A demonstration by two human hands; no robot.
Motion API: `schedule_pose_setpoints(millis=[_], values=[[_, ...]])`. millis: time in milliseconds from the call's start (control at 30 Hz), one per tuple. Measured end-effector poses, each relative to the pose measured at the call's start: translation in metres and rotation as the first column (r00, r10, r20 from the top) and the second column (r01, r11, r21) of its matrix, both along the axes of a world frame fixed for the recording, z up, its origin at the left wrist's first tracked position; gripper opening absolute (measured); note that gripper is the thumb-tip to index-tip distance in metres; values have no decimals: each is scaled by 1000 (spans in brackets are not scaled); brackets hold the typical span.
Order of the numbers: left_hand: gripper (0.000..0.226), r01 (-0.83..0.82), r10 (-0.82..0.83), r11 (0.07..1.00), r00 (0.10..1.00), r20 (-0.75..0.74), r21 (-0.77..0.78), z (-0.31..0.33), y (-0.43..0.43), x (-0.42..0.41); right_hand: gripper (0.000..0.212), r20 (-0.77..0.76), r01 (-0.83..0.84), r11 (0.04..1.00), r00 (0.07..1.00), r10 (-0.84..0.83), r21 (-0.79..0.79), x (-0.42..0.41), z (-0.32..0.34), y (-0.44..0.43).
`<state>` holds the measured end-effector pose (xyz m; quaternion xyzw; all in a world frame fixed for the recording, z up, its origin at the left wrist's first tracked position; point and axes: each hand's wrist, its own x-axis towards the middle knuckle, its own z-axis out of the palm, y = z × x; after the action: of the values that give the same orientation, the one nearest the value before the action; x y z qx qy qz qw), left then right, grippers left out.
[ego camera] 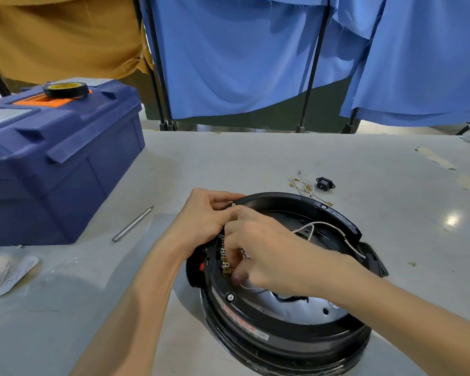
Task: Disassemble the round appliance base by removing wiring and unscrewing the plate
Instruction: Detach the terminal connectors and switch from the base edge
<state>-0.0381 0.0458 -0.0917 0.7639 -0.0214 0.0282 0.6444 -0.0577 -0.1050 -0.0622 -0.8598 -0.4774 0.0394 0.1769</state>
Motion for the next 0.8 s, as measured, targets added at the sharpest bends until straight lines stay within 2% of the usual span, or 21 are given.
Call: schedule_pose_setpoints(millis=[133,333,433,533,600,667,800], values=[[19,-4,4,1000,1000,4,-9,1,-1,-1,17,45,-1,998,999,-2,64,-3,-2,0],[24,-9,9,1000,1000,7,-4,3,-2,-1,37,134,39,989,989,-58,142,0,1,-9],[21,-28,28,999,999,-15,18,2,-2,0,52,52,178,980,982,-183,84,6,2,-27],[20,-25,25,999,999,-31,22,1,-2,1,38,0,200,976,980,-201,90,7,12,-37],[18,-31,31,999,999,-43,8,0,-2,2,26,17,223,952,973,-231,209,8,26,-41],[17,-47,47,999,998,-49,6,-1,-1,2,21,85,252,890,949,-305,381,14,44,-45],[18,-51,52,999,997,-53,12,-1,-1,3,19,147,279,663,847,-511,695,40,85,-58]])
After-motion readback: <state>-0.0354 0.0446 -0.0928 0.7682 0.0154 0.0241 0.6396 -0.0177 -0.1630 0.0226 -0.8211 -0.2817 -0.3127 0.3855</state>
